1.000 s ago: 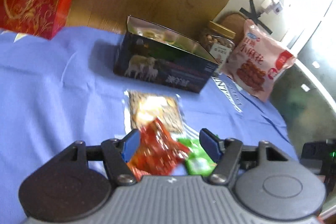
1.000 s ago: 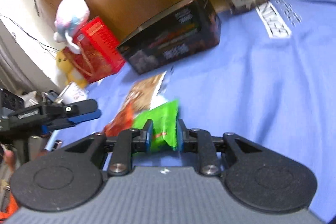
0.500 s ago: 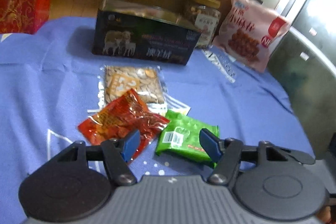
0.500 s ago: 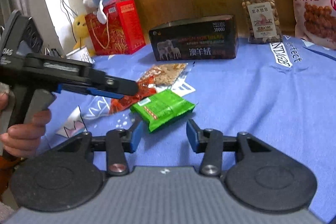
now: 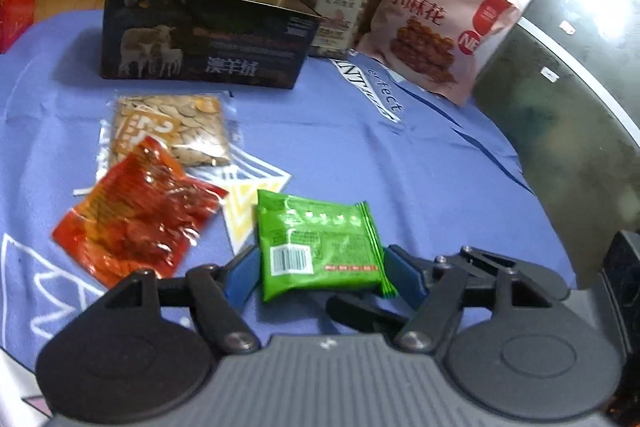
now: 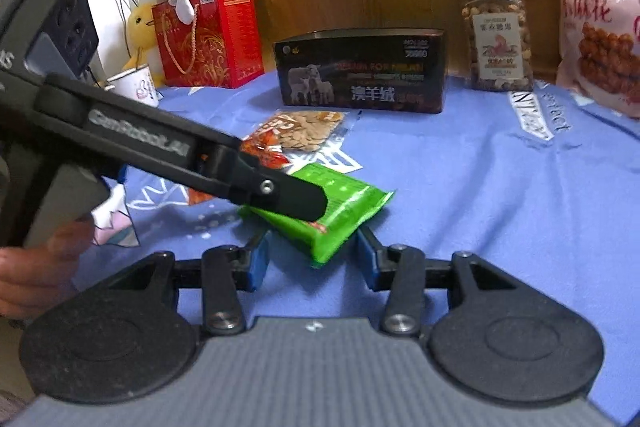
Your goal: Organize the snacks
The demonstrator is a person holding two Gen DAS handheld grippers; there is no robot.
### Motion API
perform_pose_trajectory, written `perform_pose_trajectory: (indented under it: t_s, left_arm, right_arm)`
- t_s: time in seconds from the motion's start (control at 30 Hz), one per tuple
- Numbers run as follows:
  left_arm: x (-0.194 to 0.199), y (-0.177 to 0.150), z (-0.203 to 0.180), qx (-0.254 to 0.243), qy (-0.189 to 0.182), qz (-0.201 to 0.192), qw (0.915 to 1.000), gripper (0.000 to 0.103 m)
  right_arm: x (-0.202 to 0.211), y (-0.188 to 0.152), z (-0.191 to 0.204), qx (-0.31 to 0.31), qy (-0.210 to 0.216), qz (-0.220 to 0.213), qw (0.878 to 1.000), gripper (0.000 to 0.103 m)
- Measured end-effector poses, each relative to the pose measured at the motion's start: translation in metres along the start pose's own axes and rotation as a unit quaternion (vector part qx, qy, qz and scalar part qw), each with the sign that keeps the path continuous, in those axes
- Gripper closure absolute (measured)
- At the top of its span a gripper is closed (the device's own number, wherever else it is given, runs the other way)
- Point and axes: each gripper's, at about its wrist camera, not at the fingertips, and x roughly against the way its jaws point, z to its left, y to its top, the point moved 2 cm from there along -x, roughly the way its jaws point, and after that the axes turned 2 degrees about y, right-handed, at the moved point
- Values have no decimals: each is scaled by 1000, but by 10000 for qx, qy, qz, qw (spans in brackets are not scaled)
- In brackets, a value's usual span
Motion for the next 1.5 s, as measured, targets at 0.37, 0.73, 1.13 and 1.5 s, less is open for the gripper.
perform_pose_trajectory:
  t_s: [0.37, 0.73, 1.13, 1.5]
  left_arm:
    - [1, -2, -7, -220, 1266, -194, 9915, 34]
    - [3, -5, -11, -202, 1401, -247, 9896, 33]
    - [3, -7, -7, -165, 1322, -257, 9908, 32]
    - [3, -9, -7, -198, 1290, -289, 9910, 31]
  right_arm:
    - [3, -5, -3, 34, -77, -122, 9999, 53]
    - [4, -6, 0, 56, -158, -159, 9997, 53]
    - [5, -7, 0, -27, -207, -209, 9996, 53]
    - [8, -9, -4, -238, -200, -301, 9991, 49]
